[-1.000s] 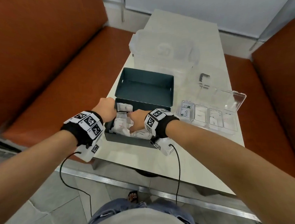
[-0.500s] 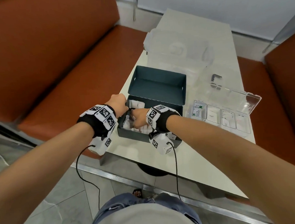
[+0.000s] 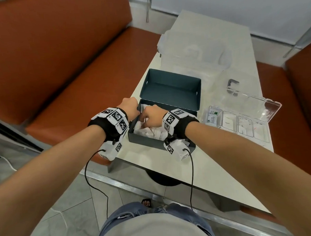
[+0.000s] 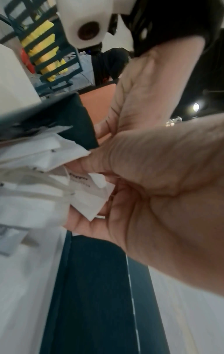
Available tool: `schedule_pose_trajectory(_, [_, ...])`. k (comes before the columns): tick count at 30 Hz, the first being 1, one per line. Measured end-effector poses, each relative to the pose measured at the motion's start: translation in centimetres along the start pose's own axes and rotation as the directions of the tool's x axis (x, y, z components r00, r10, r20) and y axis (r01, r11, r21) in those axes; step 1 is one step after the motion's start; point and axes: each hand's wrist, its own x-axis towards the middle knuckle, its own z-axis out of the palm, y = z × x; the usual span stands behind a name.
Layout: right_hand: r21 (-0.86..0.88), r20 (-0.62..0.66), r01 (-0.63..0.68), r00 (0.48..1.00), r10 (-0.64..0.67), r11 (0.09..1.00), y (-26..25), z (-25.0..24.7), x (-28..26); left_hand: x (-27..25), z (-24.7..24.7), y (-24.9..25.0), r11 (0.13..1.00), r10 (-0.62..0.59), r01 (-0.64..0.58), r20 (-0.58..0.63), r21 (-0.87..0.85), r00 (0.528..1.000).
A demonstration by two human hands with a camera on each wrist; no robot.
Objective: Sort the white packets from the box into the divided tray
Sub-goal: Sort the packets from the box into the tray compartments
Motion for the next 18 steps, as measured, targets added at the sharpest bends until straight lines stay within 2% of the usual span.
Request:
schedule_pose_trajectory(4, [0.155,-0.132,-0.045,0.989,0.066,0.987,1.7,-1.2,-1.0,0.2,0.2,-0.2,1.0,-0.007,0.007,-0.004,0.02,1.0])
schedule_pose_trajectory(9, [0.405,-0.296,-0.097,0.927,0.231,0.909,4.1,-2.4,-2.7,0.5,0.0,-0.6,1.0,-0.004,0.004,0.032,-0.022,0.999])
schedule_pose_trajectory(13, [0.675,-0.29,-0.134,0.856,0.427,0.726,5.9,-2.9,-4.1,0.7,-0.6,-1.0,0.989,-0.008,0.02,0.085,-0.145,0.996])
schedule_pose_trajectory(15, [0.783,-0.247,-0.122,0.839,0.485,0.61,6.5,-3.1,-4.9,0.7,-1.0,-0.6,0.99,0.042,-0.045,-0.028,-0.135,0.999])
schedule_pose_trajectory(18, [0.905,-0.187,-0.048,0.848,0.496,0.422,6.8,-3.8,-6.3,0.1,-2.1,0.8,0.96,0.157,-0.205,-0.241,-0.189,0.958])
